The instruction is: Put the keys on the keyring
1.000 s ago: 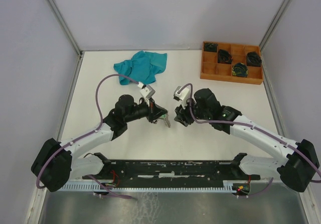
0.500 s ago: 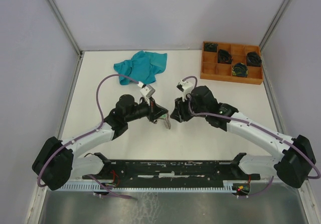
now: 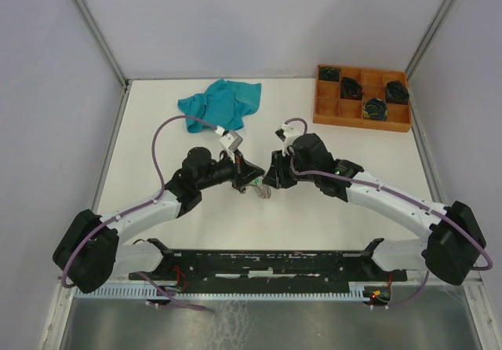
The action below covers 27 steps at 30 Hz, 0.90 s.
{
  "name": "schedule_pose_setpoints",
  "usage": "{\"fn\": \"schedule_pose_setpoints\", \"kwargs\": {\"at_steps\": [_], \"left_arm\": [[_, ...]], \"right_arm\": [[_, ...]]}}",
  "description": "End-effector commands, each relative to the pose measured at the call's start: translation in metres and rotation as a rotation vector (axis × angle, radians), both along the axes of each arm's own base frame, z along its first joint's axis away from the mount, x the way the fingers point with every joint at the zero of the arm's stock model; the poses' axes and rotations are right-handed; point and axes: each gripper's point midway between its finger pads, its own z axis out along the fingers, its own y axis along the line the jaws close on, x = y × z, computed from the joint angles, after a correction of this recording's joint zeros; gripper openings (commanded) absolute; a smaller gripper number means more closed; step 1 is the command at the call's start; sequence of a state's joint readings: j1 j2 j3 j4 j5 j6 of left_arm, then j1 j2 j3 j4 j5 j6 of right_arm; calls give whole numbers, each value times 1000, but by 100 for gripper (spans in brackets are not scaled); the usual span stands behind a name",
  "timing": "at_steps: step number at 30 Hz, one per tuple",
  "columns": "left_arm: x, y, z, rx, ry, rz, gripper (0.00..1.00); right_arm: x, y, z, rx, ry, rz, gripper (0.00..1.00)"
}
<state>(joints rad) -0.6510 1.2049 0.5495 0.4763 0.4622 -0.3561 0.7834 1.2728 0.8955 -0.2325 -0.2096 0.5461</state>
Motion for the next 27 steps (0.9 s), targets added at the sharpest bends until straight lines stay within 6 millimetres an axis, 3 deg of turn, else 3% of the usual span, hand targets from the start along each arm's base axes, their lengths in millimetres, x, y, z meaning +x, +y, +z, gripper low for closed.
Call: {"fn": "schedule_pose_setpoints", "kwargs": {"at_steps": [1,5,15,24,27], "left_arm": [[6,-4,22,-80,-29,13,3],[6,-5,22,-83,-27,14,3],[9,-1,11,-52,-21,41,4],[10,25,10,1,-58,137,34],[1,30,10,-10,-33,138,37]], "right_arm": [[8,10,5,44,-10,-21,33],[9,9,-1,34,-7,-28,31],[6,8,10,47,-35,2,4],[5,9,10,52,-36,8,1],[8,10,12,58,-48,5,0]]}}
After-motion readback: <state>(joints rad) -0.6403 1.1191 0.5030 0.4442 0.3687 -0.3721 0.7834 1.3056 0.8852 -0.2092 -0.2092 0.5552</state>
